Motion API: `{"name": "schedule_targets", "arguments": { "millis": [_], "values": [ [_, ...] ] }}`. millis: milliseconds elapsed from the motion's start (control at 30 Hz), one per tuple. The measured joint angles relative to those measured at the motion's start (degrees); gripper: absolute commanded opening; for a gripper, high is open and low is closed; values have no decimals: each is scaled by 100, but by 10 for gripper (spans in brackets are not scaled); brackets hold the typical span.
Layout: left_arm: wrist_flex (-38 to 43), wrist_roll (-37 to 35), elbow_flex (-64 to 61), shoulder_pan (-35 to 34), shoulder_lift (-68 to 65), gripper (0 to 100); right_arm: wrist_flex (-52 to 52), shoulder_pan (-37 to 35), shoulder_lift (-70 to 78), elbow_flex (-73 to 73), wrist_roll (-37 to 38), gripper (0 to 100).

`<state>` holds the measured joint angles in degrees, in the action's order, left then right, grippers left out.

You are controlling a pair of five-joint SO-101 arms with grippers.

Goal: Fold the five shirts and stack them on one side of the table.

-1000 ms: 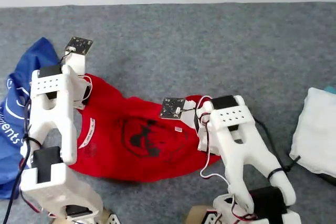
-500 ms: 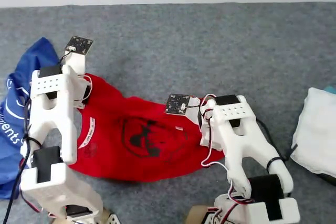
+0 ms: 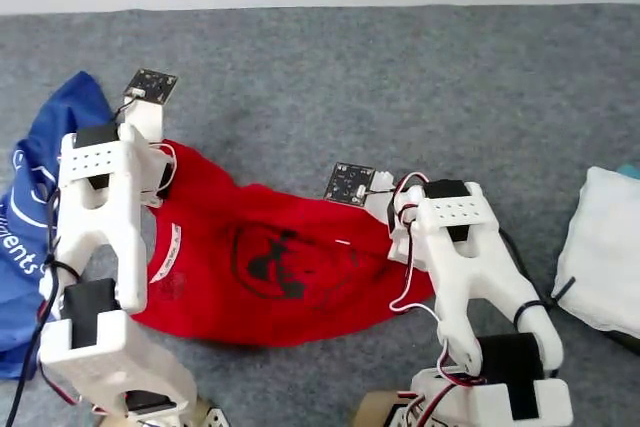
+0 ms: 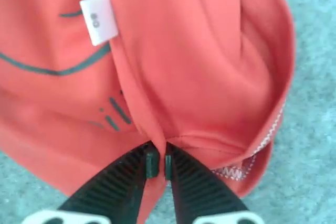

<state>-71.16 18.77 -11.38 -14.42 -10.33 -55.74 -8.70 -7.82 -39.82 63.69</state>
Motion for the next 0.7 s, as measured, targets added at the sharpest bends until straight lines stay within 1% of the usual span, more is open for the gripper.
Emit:
{"name": "schedule_targets", "arguments": {
  "millis": [167, 300, 400, 567, 633, 700],
  "values": [
    [-563, 0, 369, 220, 0, 7, -141, 97, 0, 686, 0, 11],
    [-1073, 0, 1029, 237, 0, 7, -571, 237, 0, 1644, 0, 11],
    [-1477, 0, 1609, 237, 0, 6, -870, 299, 0, 2479, -185, 11],
    [-2286, -97, 2936, 237, 0, 6, -1556, 273, 0, 3868, -492, 11],
    [-2629, -220, 3684, 237, 0, 6, -1855, 281, 9, 4396, -615, 11],
    [-2769, -369, 4492, 237, 0, 6, -2136, 299, 9, 4932, -738, 11]
  ]
}}
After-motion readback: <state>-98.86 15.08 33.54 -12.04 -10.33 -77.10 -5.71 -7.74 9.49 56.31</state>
